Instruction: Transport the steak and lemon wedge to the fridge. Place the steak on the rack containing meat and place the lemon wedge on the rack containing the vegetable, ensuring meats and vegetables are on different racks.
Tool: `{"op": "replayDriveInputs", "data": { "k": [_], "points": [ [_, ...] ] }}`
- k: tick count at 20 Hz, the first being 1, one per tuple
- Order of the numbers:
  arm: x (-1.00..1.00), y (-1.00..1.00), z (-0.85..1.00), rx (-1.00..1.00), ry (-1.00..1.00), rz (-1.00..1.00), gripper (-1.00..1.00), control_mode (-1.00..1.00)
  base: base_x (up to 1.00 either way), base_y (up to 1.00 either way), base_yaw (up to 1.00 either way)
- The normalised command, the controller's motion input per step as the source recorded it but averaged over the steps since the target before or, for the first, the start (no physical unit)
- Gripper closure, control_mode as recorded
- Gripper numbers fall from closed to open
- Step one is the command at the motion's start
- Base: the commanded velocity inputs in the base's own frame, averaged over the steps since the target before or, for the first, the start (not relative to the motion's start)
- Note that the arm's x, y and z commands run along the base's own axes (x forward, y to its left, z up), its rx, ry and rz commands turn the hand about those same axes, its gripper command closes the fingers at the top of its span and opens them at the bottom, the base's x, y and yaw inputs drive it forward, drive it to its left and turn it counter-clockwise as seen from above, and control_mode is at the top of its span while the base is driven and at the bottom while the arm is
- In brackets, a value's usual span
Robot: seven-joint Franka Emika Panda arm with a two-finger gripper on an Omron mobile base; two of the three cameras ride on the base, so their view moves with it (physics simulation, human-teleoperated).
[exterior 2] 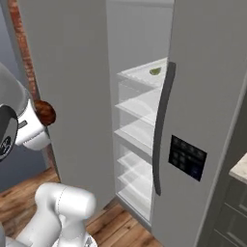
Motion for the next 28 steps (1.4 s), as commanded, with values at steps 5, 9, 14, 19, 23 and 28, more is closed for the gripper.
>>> {"op": "replayDriveInputs", "data": {
  "k": [5, 9, 14, 19, 23, 28],
  "points": [
    [0.0, 0.0, 0.0, 0.0, 0.0, 0.0, 1.0, 1.0, 0.0, -0.25, -0.08],
    [0.0, 0.0, 0.0, 0.0, 0.0, 0.0, 1.0, 1.0, -0.35, -0.37, -0.18],
    [0.0, 0.0, 0.0, 0.0, 0.0, 0.0, 1.0, 1.0, -0.23, -0.52, -0.14],
    [0.0, 0.0, 0.0, 0.0, 0.0, 0.0, 1.0, 1.0, 0.09, -0.06, -0.05],
    [0.0, 0.0, 0.0, 0.0, 0.0, 0.0, 1.0, 1.0, 0.78, -0.06, -0.03],
    [0.0, 0.0, 0.0, 0.0, 0.0, 0.0, 1.0, 1.0, 1.0, 0.22, -0.03]
  ]
}}
